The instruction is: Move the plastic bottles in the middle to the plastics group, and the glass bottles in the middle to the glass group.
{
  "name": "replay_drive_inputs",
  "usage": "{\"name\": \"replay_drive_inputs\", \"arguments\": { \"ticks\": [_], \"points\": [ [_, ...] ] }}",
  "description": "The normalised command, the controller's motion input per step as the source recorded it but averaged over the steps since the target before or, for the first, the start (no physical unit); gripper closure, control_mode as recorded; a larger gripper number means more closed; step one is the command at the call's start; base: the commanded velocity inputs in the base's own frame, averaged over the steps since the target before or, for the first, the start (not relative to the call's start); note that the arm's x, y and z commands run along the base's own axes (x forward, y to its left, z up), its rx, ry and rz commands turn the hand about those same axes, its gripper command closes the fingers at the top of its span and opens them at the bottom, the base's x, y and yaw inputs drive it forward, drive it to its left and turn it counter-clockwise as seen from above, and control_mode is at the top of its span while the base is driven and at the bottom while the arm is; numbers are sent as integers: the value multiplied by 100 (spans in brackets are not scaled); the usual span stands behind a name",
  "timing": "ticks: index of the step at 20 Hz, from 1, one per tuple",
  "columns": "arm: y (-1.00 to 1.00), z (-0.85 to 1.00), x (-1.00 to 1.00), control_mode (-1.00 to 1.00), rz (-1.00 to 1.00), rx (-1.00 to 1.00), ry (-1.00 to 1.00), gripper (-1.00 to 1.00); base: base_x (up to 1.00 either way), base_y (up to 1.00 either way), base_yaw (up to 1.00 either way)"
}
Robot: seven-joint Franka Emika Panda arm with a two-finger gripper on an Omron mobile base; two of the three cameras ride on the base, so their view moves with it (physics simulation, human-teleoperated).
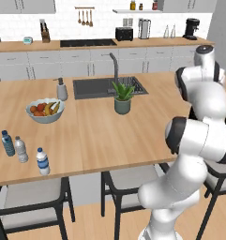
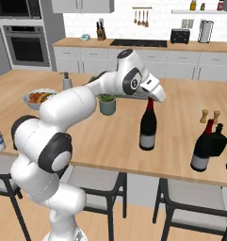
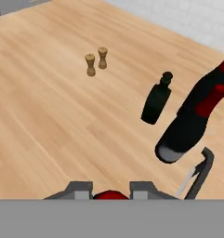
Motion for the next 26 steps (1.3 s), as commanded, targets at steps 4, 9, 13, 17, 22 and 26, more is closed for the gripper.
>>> {"name": "replay_drive_inputs", "arguments": {
  "ticks": [4, 9, 13, 17, 22, 26],
  "points": [
    [-79, 0, 0, -100, -23, 1, 0, 100, 0, 0, 0],
    [-65, -2, 0, -100, -9, 2, 0, 100, 0, 0, 0],
    [-45, -18, 4, -100, -1, 0, 0, 100, 0, 0, 0],
    [-16, -15, 21, -100, 0, 0, 0, 100, 0, 0, 0],
    [-8, -15, 36, -100, 0, 0, 0, 100, 0, 0, 0],
    [-30, -11, 35, -100, 0, 3, 0, 100, 0, 0, 0]
  ]
}}
